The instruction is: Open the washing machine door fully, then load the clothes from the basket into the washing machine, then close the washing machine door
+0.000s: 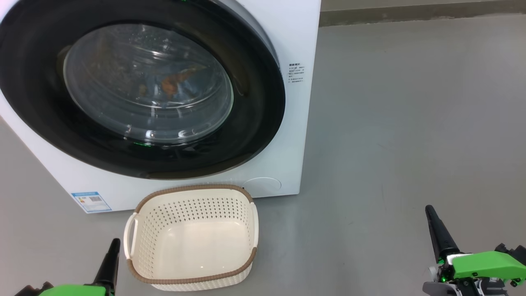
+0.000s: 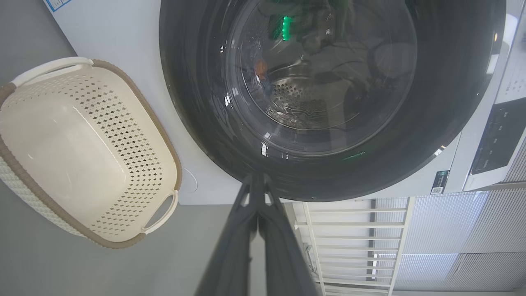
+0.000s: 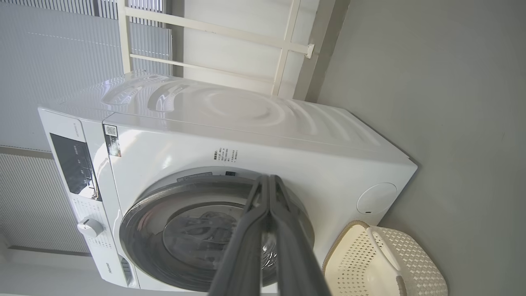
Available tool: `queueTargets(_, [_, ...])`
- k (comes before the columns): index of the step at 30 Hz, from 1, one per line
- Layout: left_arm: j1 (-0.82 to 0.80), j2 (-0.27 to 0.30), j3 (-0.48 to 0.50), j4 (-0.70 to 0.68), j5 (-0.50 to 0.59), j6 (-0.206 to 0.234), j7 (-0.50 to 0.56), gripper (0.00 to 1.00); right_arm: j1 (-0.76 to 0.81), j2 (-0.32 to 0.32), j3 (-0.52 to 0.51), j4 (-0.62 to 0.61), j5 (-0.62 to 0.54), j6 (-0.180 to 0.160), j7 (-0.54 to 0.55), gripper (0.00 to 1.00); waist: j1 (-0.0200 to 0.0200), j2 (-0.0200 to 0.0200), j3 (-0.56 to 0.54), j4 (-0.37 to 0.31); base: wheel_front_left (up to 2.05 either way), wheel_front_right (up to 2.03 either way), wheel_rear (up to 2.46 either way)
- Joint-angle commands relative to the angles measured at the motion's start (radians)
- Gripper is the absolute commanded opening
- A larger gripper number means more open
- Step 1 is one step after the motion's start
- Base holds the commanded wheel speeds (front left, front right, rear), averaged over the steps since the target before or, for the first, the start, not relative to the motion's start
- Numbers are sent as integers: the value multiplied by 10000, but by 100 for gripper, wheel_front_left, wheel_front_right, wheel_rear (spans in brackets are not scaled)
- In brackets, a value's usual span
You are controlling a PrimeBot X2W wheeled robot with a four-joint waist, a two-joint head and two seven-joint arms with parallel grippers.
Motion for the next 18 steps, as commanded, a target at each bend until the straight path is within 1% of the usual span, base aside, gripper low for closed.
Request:
queueTargets(1, [-437,121,323,-274,-274,-27,93,0,-80,-6,128,-342,298,14,100,0,-1,0,-6,7,0,0,0])
queueTargets(15, [-610,19,453,-291,-1653,-29,506,0,-56,164,-127,-592,1545,16,515,0,-1,0,-71,70,0,0,0])
queueTargets(18, [-611,18,454,-292,-1665,-29,509,0,-56,165,-130,-594,1557,16,518,0,-1,0,-72,70,0,0,0])
